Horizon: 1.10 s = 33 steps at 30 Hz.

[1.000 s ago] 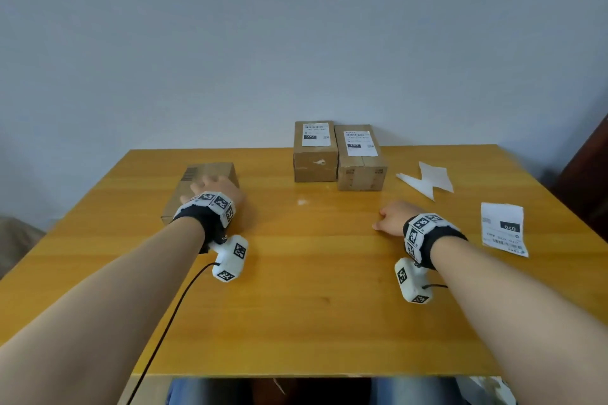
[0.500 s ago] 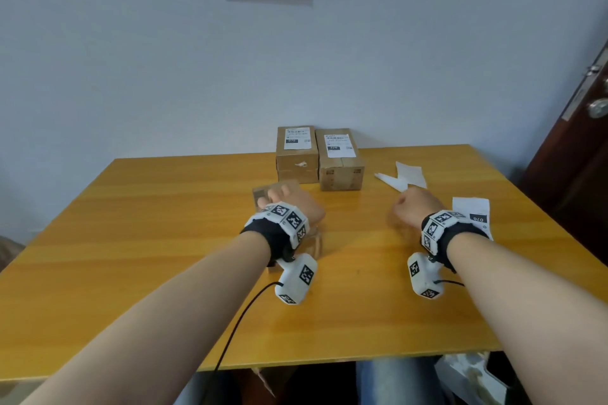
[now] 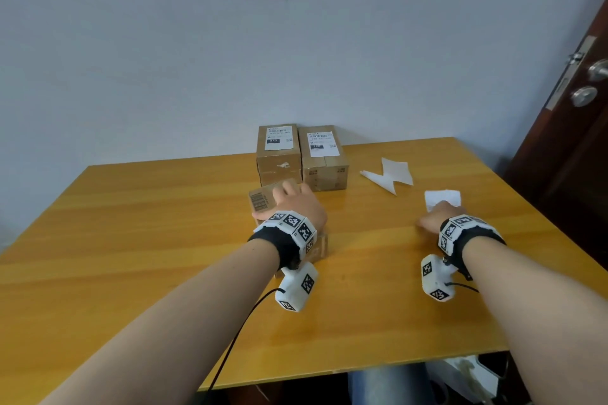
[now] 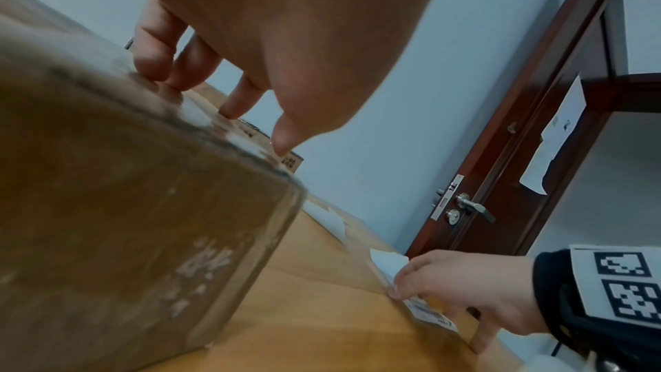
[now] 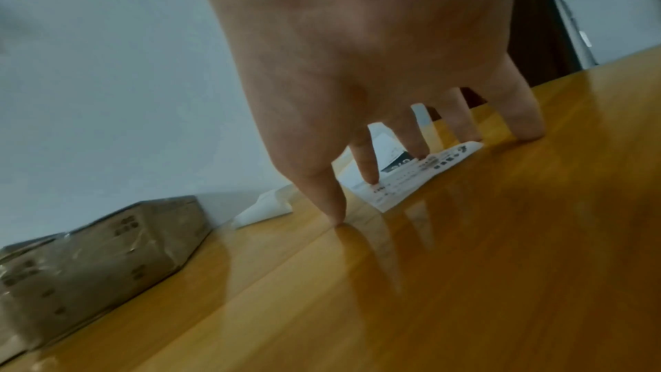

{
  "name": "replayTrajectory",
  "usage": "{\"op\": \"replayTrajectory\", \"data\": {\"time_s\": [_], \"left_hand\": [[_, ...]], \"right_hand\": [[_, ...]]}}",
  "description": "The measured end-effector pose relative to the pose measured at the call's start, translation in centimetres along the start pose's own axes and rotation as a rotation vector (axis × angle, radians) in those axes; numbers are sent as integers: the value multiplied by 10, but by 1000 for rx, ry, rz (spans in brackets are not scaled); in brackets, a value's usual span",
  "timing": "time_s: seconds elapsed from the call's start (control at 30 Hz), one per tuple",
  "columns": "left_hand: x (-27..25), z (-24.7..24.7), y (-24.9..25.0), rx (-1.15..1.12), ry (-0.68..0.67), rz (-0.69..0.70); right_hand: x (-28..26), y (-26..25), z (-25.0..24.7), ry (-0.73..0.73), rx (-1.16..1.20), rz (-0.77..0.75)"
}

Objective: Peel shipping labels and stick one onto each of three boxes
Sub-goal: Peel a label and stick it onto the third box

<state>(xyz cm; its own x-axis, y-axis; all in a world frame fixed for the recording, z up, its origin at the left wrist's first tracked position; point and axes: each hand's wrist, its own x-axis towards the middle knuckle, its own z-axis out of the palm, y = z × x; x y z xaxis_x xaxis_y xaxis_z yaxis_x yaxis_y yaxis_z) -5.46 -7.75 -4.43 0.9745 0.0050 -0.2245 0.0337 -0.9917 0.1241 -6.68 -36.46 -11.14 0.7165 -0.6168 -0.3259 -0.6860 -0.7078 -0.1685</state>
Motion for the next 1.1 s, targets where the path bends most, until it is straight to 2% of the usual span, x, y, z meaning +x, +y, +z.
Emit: {"op": "replayTrajectory", "data": {"time_s": [0.17,0.4,0.57,0.67,0.83,0.97,1.03,1.1], "left_hand": [[2,-4,0,-48,-1,-8],[7,-4,-19,-90,-9,25],[7,-8,-40,-101,-7,63],[8,-8,-55,-138,-1,77],[9,-7,-68,-210,27,140],[8,-15,-74,-346,47,191],[7,-24,-75,-419,128,210],[8,-34,-73,-592,185,278]], "right_hand": [[-12,-35,6,8,-102,-93],[-48,-80,15,-148,-109,-490],[-67,-95,23,-200,-79,-624],[-73,-103,21,-178,42,-625],[-83,-123,9,-240,228,-540],[-89,-145,-8,-178,613,-532],[-94,-156,-19,-95,800,-544],[-103,-168,-33,-15,909,-597]]}}
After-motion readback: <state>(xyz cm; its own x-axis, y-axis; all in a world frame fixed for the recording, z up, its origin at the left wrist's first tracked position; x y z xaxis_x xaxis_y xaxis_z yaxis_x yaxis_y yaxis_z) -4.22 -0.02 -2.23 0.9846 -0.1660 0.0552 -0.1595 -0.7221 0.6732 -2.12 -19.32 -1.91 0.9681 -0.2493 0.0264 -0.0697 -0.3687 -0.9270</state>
